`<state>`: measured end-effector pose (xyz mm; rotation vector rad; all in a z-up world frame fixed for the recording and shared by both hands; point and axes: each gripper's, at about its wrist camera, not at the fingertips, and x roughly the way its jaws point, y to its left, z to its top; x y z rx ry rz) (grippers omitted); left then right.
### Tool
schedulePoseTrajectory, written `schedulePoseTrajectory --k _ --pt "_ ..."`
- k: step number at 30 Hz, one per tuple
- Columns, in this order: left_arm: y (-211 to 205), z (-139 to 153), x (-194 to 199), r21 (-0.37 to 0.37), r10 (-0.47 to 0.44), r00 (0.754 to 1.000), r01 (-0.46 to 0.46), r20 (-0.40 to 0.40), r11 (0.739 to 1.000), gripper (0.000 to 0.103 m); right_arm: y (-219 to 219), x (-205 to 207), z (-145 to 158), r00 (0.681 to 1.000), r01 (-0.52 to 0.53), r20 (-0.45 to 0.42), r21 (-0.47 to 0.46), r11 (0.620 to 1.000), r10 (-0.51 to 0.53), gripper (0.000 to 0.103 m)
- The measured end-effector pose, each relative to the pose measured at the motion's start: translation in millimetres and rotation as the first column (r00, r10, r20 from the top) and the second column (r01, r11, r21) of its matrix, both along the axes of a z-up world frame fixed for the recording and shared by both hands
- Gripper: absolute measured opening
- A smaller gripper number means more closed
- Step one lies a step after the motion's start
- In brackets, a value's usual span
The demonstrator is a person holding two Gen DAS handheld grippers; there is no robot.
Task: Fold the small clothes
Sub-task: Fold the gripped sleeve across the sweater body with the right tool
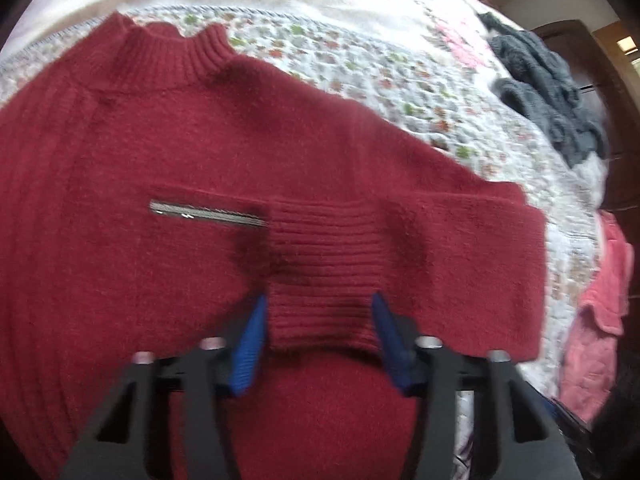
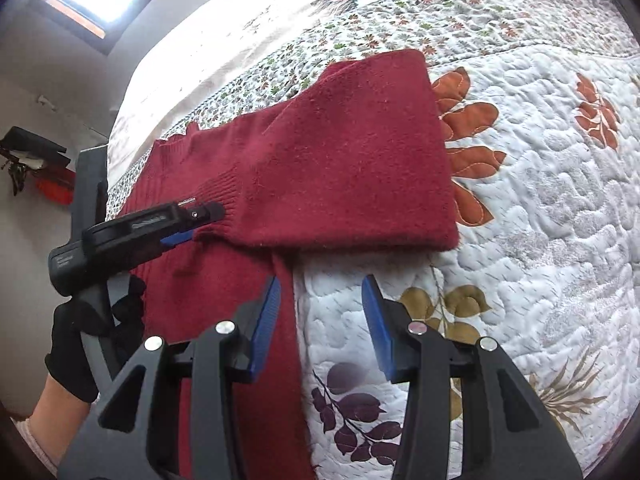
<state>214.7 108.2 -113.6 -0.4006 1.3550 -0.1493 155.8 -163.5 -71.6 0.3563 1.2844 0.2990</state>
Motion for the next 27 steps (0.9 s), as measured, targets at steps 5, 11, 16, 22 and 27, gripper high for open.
schedulePoseTrajectory --k 5,11,16,22,27 --pt "12 24 -13 -0.058 0.051 0.996 -0.047 0.076 0.997 0.018 -11 -4 5 1.0 0.017 0.01 -0.026 1.0 -0.016 0.043" --pt "52 71 -36 -0.049 0.136 0.967 -0.129 0.217 0.991 0.017 -18 2 10 0.999 0.043 0.017 -0.026 0.999 -0.043 0.043" --pt "108 88 -45 0.039 0.187 0.944 -0.205 0.27 0.978 0.017 -12 14 7 0.999 0.05 0.004 0.01 0.999 -0.05 0.043" --pt "159 89 -55 0.106 0.247 0.93 -0.284 0.274 0.953 0.017 15 35 -4 0.999 0.033 -0.026 0.059 0.998 -0.032 0.043" --pt "202 82 -65 0.14 0.315 0.911 -0.36 0.264 0.923 0.017 51 53 -18 0.998 -0.027 -0.059 0.034 0.999 0.029 0.043"
